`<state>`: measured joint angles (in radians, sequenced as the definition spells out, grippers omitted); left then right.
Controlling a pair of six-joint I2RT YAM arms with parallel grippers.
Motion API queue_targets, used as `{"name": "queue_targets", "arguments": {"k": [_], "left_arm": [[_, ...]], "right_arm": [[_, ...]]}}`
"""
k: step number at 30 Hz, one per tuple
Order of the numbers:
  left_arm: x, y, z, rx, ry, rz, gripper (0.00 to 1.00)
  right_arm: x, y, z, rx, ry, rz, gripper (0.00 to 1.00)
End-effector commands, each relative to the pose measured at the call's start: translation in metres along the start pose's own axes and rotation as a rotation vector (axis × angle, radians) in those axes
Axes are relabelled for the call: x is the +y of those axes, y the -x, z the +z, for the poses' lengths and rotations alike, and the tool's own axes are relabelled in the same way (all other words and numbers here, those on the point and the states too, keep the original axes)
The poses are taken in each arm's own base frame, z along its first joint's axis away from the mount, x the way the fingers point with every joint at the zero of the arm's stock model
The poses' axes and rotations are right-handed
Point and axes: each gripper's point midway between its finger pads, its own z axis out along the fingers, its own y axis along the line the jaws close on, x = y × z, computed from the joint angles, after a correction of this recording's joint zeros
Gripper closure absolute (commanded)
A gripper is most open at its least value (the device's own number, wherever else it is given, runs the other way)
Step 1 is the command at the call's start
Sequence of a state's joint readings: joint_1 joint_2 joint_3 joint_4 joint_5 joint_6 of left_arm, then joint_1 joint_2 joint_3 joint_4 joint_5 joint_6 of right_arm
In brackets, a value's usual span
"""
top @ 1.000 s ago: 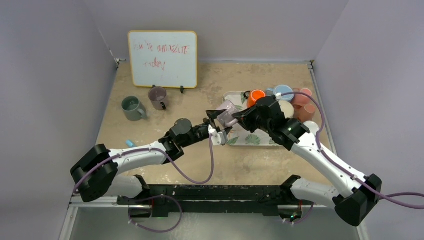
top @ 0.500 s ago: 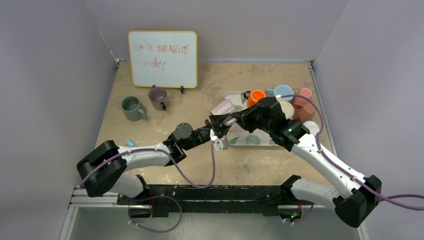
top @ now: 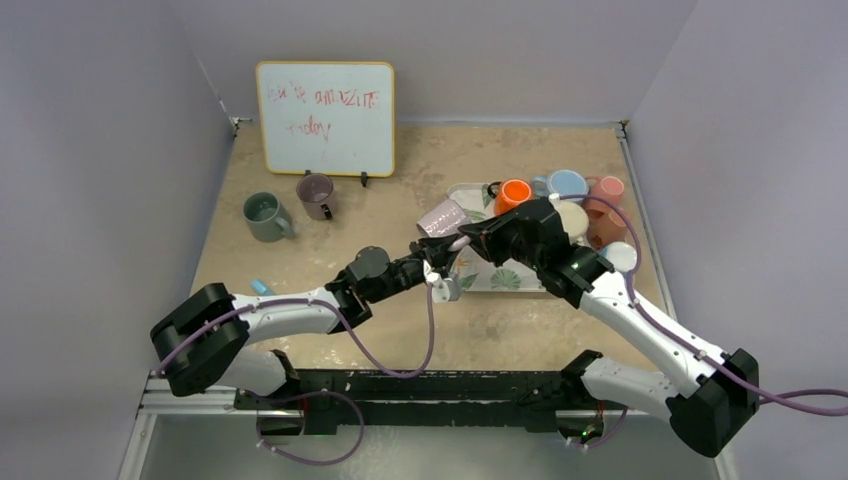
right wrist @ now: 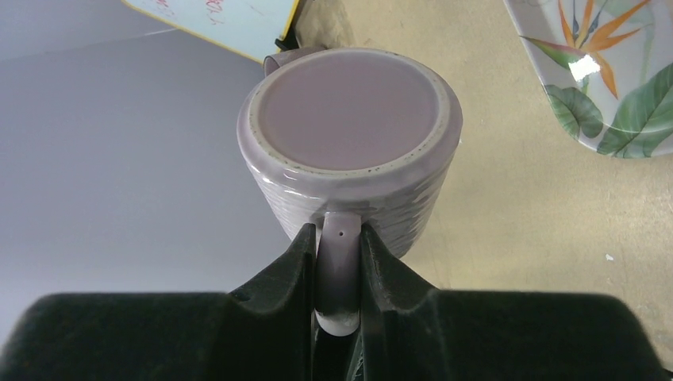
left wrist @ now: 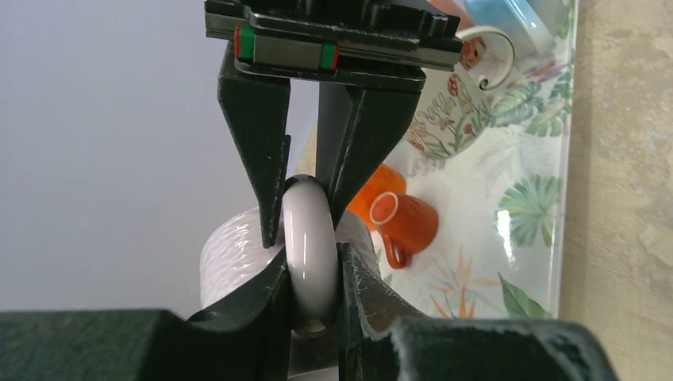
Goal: Turn the mug right side up
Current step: Turn over the cup on the tray.
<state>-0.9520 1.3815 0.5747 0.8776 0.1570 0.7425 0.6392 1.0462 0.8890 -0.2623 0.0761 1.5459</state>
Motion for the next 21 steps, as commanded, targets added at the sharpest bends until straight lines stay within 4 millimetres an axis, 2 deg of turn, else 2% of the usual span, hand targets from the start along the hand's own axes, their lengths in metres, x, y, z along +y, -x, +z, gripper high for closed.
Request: {"name": "queue_targets", "arguments": {"k": [1,3,6,8,14,18,21], "left_arm": [[0.033,-0.001,-0.003,0.098,0.091,-0.062,1.00],[0.035,-0.008,-0.005,0.150,0.087,-0.077,1.00],[0.040,-0.018,-0.010,0.214,0.104,-0.101,1.00],[0.043,-0.023,-0.013,0.240,0.115,-0.117,1.00],[0.056,-0.035,-0.020,0.342,0.107,-0.158,1.00],[0.063,-0.039,-0.025,0.401,0.083,-0.199,1.00],[0.071,-0.052,-0.036,0.489,0.075,-0.246,1.00]], "right_arm": [[0.033,0.000,-0.012,-0.001,0.192,-0.058,1.00],[0.025,0.002,-0.011,-0.015,0.189,-0.073,0.94],[0.015,0.007,-0.014,-0.047,0.188,-0.097,0.79],[0.013,0.011,-0.017,-0.068,0.182,-0.113,0.74],[0.014,0.023,-0.033,-0.138,0.208,-0.197,0.47],[0.012,0.031,-0.044,-0.183,0.213,-0.236,0.40],[0.015,0.032,-0.052,-0.195,0.239,-0.286,0.35]]}}
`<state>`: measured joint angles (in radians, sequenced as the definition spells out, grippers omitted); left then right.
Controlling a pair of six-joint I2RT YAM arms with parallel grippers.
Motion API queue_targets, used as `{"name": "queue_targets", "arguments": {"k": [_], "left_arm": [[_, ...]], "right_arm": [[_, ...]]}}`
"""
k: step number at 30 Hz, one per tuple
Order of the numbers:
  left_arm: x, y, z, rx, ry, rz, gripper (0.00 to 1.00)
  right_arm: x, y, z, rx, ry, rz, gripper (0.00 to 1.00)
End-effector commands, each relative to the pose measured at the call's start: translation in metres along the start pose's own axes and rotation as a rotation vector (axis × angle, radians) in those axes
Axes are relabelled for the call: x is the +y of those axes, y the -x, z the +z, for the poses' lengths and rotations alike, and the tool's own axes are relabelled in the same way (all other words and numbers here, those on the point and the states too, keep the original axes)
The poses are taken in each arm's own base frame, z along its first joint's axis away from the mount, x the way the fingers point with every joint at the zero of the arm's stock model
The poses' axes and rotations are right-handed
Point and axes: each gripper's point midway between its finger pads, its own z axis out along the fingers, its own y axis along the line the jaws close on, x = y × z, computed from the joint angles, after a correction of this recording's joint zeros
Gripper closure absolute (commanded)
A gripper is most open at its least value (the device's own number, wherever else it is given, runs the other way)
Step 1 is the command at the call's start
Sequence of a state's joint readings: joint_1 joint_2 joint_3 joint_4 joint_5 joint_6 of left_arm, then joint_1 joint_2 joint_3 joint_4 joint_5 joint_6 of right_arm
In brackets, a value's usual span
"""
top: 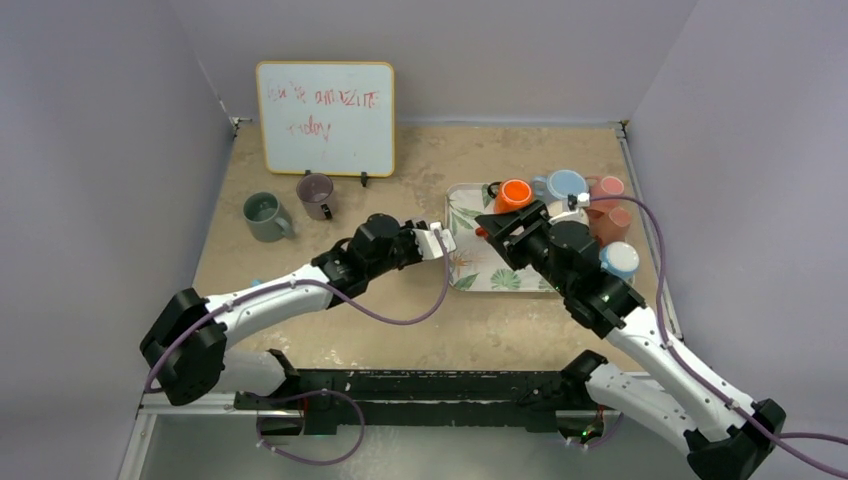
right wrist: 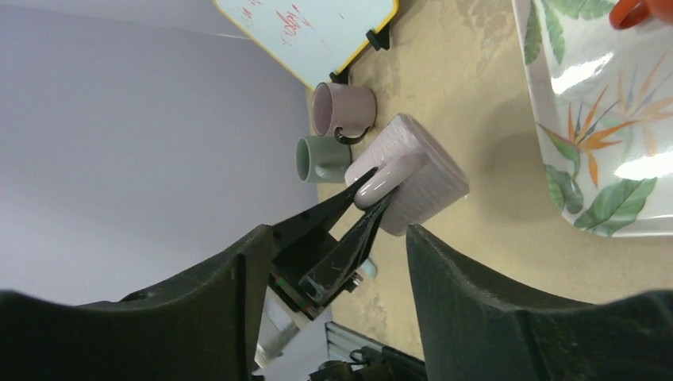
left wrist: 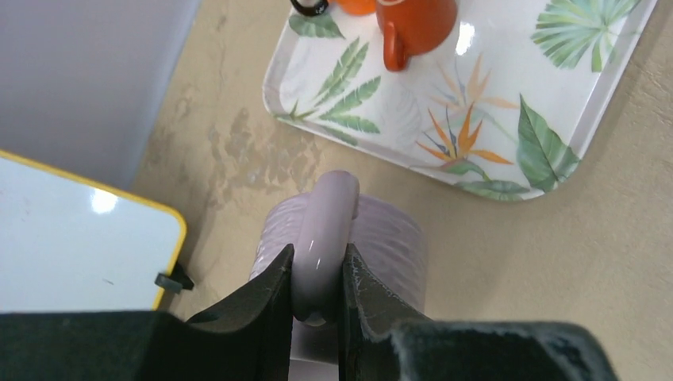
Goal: Turn the mug right side up
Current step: Turn over the cup on the tray.
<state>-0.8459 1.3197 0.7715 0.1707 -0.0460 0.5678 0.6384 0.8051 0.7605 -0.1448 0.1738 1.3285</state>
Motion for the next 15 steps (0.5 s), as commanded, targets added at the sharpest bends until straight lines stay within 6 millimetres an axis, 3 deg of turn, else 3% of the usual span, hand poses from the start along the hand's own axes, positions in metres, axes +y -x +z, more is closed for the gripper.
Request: {"name": "queue_targets", "arguments": {"k": [1,5,8,15], "left_arm": [[0.059,0.040,-0.019,-0.044,0.109,-0.077,1.00],[0.075,0.019,-0.026,0.078,0.059,-0.101,1.00],[0.087,0.010,-0.031,0.203,0.021,-0.088,1.00],[0.085,-0.043,-0.051,0.501,-0.075,-0.109,1.00]], "right_arm": [[0.005,0.013,-0.010,-0.058,0.037,-0.116,0.32],[0.012,0.014,-0.022,-0.057,0.084,-0.195,0.18],[0.012,0.017,-0.028,-0.071,0.099,-0.250,0.02],[0.001,0.011,-0.033,-0.039,0.078,-0.266,0.01]]}}
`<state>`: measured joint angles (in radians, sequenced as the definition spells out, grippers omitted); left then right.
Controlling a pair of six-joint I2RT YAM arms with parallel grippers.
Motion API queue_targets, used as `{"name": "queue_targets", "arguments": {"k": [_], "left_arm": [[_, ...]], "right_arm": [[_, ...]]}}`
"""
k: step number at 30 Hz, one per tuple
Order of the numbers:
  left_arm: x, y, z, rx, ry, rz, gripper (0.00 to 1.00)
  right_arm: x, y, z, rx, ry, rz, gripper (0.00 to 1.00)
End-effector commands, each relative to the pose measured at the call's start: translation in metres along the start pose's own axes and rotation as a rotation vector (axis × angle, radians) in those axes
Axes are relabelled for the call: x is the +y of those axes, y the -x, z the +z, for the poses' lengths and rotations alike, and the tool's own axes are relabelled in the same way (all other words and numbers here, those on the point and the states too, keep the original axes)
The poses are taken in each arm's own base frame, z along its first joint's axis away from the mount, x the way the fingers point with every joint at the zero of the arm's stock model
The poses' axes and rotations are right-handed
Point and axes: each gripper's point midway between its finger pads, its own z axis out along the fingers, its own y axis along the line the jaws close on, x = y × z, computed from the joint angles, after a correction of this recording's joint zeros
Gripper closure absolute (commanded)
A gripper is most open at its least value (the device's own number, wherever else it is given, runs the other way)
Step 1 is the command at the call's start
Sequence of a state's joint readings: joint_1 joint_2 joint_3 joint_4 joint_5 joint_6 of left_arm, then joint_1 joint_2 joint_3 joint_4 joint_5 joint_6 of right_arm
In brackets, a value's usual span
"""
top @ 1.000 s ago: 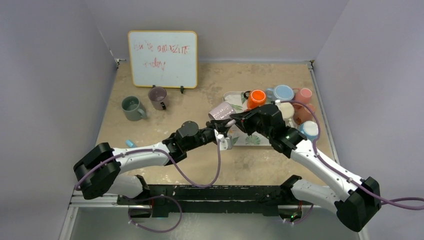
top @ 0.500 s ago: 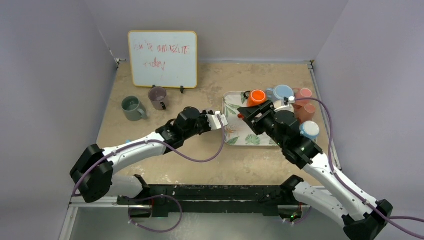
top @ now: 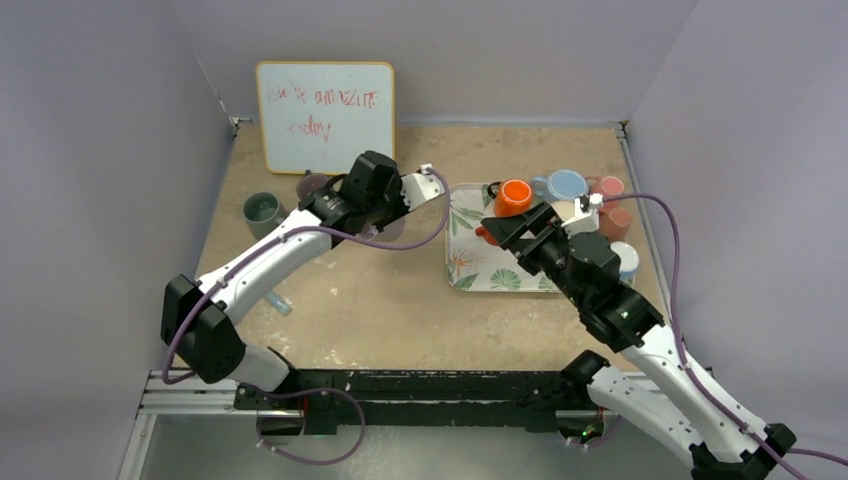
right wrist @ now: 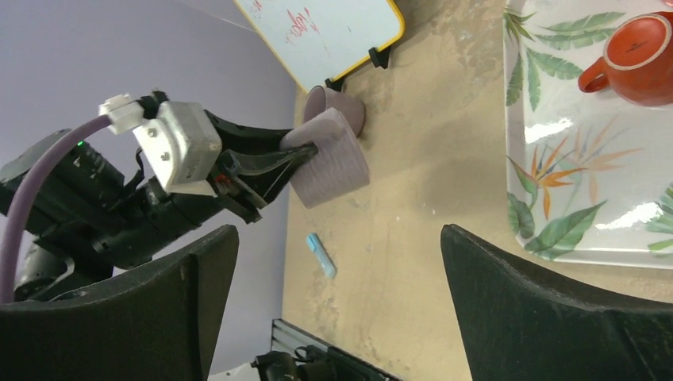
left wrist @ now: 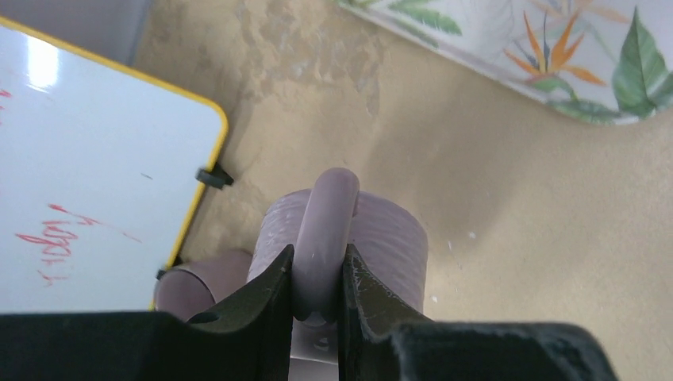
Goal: Turn the mug right side up
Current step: Turn over the cup on the tray, then place the cup at the corner of the board.
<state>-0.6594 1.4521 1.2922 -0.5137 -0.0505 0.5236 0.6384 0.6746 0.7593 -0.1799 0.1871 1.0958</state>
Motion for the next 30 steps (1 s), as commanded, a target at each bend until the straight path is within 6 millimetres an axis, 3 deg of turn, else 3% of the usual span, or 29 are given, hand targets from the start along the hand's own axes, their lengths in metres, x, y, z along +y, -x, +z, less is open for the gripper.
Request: {"name": "queue_targets", "arguments": {"k": [1,14,20,23,27,30], "left_arm": [[0.008,-0.046,-0.016,0.191,-0.036,0.002,1.00],[0.045,-0.206,-0.054,0.622,0.075,-0.122,1.00],[0.051,-0.246,-0.078,0.733,0.099,-0.183,1.00],[0.052,-0.257,-0.084,0.666,0.083,-0.292,1.00],[0.067,-0.284,-0.097,0.708,0.154,-0.365,1.00],[0.068,-0.295,-0.099,0.729,0.172,-0.382,1.00]], "right_arm": [[-0.007,-0.003,-0.005,0.007,-0.001,-0.048,0.01],[-0.016,-0.004,-0.009,0.004,-0.014,-0.076,0.01],[-0.019,-0.001,-0.012,-0.010,-0.022,-0.117,0.01],[-0.019,0.002,-0.016,-0.007,-0.034,-0.163,0.01],[-0.020,0.009,-0.022,-0.024,-0.048,-0.234,0.01],[-0.018,0.015,-0.026,-0.036,-0.055,-0.279,0.01]]}}
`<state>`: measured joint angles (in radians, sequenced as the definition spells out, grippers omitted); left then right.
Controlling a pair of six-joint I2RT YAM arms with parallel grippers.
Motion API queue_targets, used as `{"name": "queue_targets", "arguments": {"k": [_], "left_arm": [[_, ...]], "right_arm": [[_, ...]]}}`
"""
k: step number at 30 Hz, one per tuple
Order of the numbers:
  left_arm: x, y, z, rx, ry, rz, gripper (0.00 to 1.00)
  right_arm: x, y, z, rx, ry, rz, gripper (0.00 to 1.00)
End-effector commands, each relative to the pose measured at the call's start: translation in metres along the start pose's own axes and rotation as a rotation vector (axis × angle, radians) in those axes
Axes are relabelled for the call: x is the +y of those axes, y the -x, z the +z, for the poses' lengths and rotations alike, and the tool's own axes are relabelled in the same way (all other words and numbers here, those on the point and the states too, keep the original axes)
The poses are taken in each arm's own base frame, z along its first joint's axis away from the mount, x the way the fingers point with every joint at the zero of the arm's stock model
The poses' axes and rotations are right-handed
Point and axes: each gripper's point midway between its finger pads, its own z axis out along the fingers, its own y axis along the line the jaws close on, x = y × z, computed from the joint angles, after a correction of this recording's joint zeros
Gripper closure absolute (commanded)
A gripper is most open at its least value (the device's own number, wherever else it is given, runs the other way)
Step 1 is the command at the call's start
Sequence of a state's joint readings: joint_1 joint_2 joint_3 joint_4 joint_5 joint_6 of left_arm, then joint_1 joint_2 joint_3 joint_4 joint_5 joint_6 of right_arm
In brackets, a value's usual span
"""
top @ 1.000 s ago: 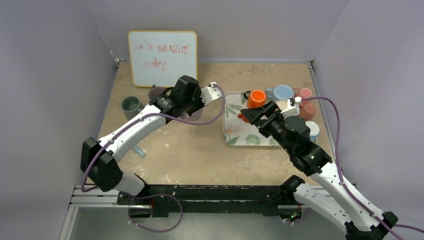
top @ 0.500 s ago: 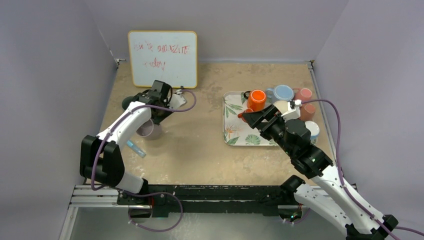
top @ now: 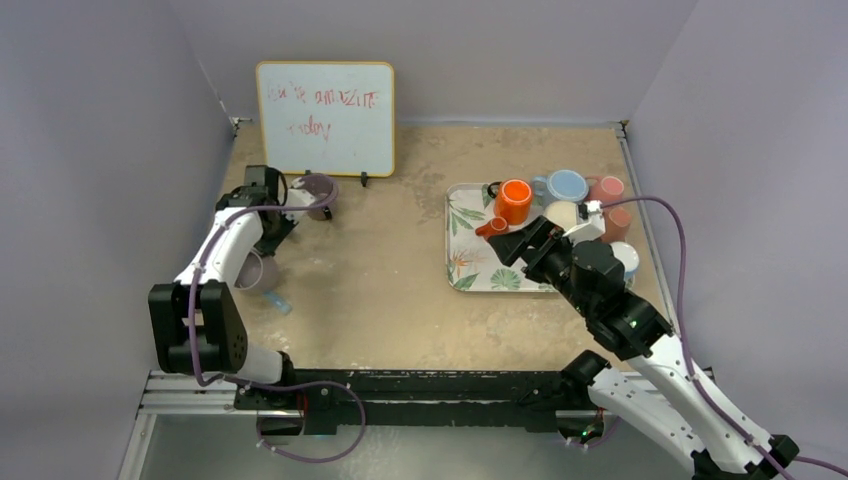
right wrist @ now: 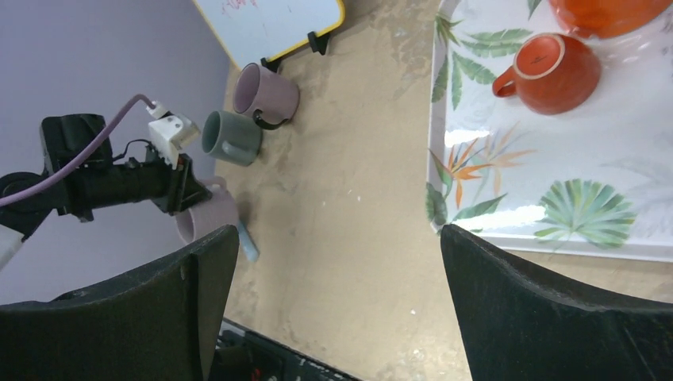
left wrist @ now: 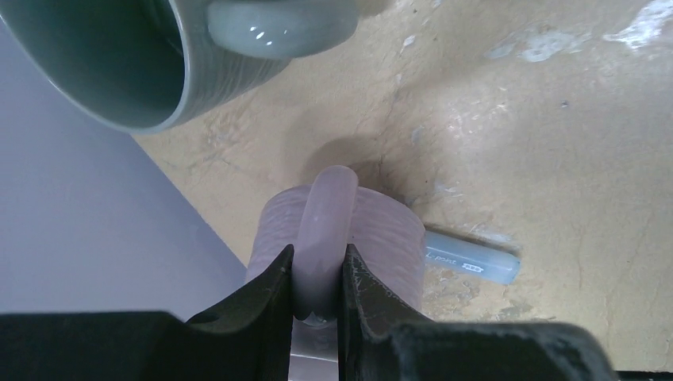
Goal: Turn the mug right side up
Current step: Place the cup at the corner of the board.
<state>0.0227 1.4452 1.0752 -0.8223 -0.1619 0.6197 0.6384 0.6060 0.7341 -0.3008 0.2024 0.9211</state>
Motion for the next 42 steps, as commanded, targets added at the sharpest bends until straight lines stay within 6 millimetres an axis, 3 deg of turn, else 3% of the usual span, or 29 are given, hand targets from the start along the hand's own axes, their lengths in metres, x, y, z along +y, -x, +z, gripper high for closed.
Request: {"name": "queue_targets", "arguments": {"k": [1,5,8,13,15,19,23,29,30,32,36,39,42], "left_arm": [[0.017,-0.003,-0.003,-0.021,0.071,-0.005,1.00],[0.014,-0.018,0.017,0.089,0.072,-0.023,1.00],[0.010,-0.020,0.022,0.137,0.038,-0.043,0.94],[0.007,-0.022,0.019,0.180,0.004,-0.070,0.75],[0.008,-0.021,0.012,0.170,0.010,-0.073,0.64],[0.027,-0.012,-0.013,0.129,0.080,-0.088,0.55],[0.053,-0.002,-0.045,0.065,0.193,-0.110,0.39],[0.065,0.050,-0.097,-0.302,0.227,-0.225,0.28],[0.062,0.058,-0.106,-0.367,0.211,-0.246,0.26],[0.057,0.077,-0.125,-0.497,0.169,-0.281,0.12],[0.042,0.106,-0.167,-0.726,0.060,-0.376,0.07],[0.030,0.112,-0.193,-0.836,-0.008,-0.470,0.05],[0.020,0.113,-0.214,-0.916,-0.069,-0.593,0.04]], "right_arm": [[0.010,0.025,-0.013,-0.072,0.010,-0.106,0.01],[0.008,0.025,-0.012,-0.078,0.010,-0.134,0.01],[0.000,0.021,-0.009,-0.071,-0.008,-0.149,0.01],[-0.013,0.013,-0.006,-0.061,-0.035,-0.182,0.01],[-0.015,0.012,-0.003,-0.064,-0.033,-0.203,0.01],[-0.013,0.011,0.007,-0.063,-0.026,-0.237,0.01],[-0.012,0.011,0.018,-0.049,-0.047,-0.253,0.01],[-0.020,-0.007,0.032,0.048,-0.103,-0.227,0.01],[-0.025,-0.010,0.034,0.061,-0.131,-0.221,0.01],[-0.034,-0.012,0.037,0.074,-0.188,-0.216,0.01],[-0.049,-0.010,0.038,0.081,-0.297,-0.201,0.01],[-0.047,-0.008,0.044,0.076,-0.298,-0.224,0.01],[-0.060,-0.009,0.046,0.056,-0.377,-0.158,0.03]]}}
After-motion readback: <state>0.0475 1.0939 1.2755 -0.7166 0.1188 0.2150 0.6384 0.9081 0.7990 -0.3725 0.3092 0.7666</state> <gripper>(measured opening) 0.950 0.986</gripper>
